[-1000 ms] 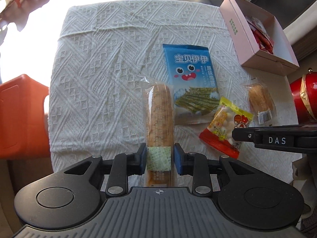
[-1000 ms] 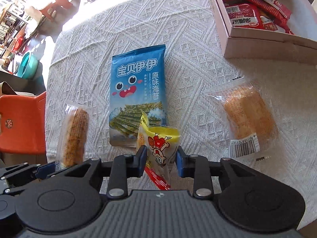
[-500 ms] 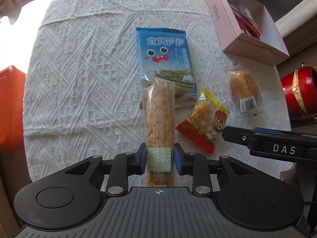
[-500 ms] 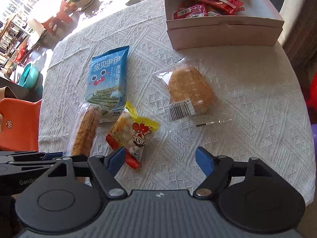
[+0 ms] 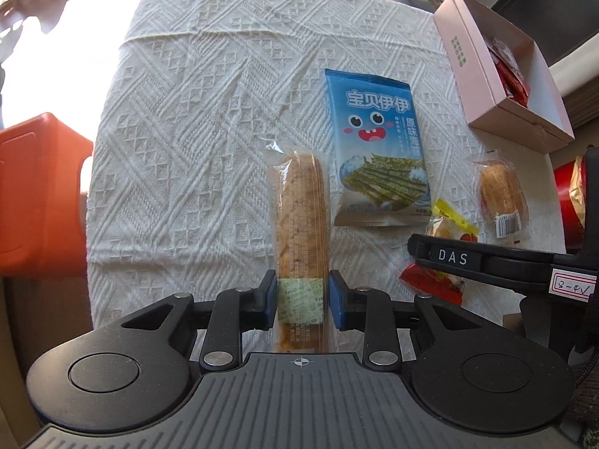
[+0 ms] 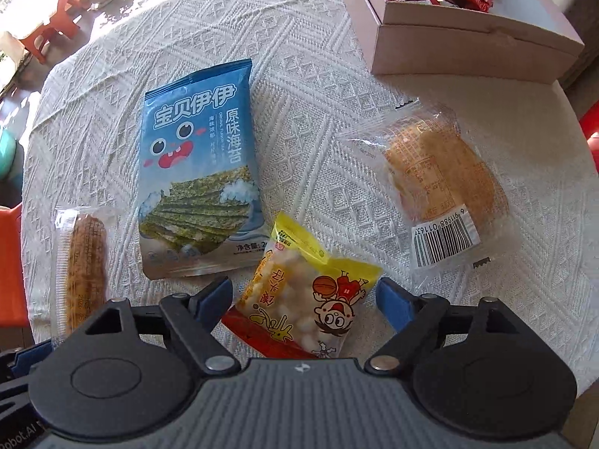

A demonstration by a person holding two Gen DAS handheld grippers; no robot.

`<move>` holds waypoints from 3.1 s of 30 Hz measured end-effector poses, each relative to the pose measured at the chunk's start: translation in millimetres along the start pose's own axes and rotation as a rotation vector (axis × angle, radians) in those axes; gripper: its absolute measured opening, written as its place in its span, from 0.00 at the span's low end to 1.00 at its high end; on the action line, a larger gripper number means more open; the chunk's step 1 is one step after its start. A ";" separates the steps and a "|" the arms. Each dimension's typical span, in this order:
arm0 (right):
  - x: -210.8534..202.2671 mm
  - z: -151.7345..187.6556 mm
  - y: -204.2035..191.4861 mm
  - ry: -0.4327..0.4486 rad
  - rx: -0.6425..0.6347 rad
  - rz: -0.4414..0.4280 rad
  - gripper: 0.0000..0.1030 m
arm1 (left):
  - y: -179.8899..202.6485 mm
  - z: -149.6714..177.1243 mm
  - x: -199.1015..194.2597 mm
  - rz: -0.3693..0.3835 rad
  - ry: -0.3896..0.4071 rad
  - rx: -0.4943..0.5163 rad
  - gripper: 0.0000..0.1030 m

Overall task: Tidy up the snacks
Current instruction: 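Grasp the yellow snack packet with the right tool while the left tool holds the bread stick, then carry the yellow packet with the right tool while the left tool carries the bread stick to the box, then drop the yellow packet into the pink box with the right tool while the left tool drops the bread stick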

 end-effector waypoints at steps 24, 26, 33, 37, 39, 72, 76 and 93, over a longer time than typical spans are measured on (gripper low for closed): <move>-57.5 0.5 184.3 0.143 0.125 -0.034 0.51 | 194.3 -83.1 -21.7 0.268 0.088 0.260 0.20; -48.8 9.4 186.8 0.133 0.112 -0.035 0.51 | 188.7 -50.6 7.4 0.267 -0.015 0.235 0.21; -27.2 38.2 196.7 0.125 0.007 0.036 0.52 | 192.3 42.6 80.6 0.145 -0.204 0.253 0.26; -15.3 56.2 196.7 0.099 -0.025 0.035 0.52 | 192.6 53.4 97.8 0.050 -0.213 0.323 0.54; -7.4 62.0 197.2 0.084 -0.025 0.041 0.52 | 191.1 51.6 106.3 0.031 -0.221 0.312 0.59; -197.0 -125.3 239.6 0.537 0.081 -0.107 0.50 | 303.1 -182.4 -80.1 0.430 0.218 0.456 0.34; -200.9 -181.2 230.1 0.576 0.083 -0.152 0.56 | 304.3 -229.1 -28.8 0.379 0.084 0.424 0.36; -39.5 -99.6 208.5 0.194 0.132 -0.150 0.72 | 129.5 -102.4 45.6 0.215 0.000 0.211 0.36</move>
Point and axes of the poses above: each gripper's, at about its wrist camera, not at the fingertips, and x roughly the way its jaws point, y to its right, z to its underside, the point moved 10 cm from there along x, roughly the way its jaws point, and after that the axes turned 8 degrees about z, right-handed, at the moved point
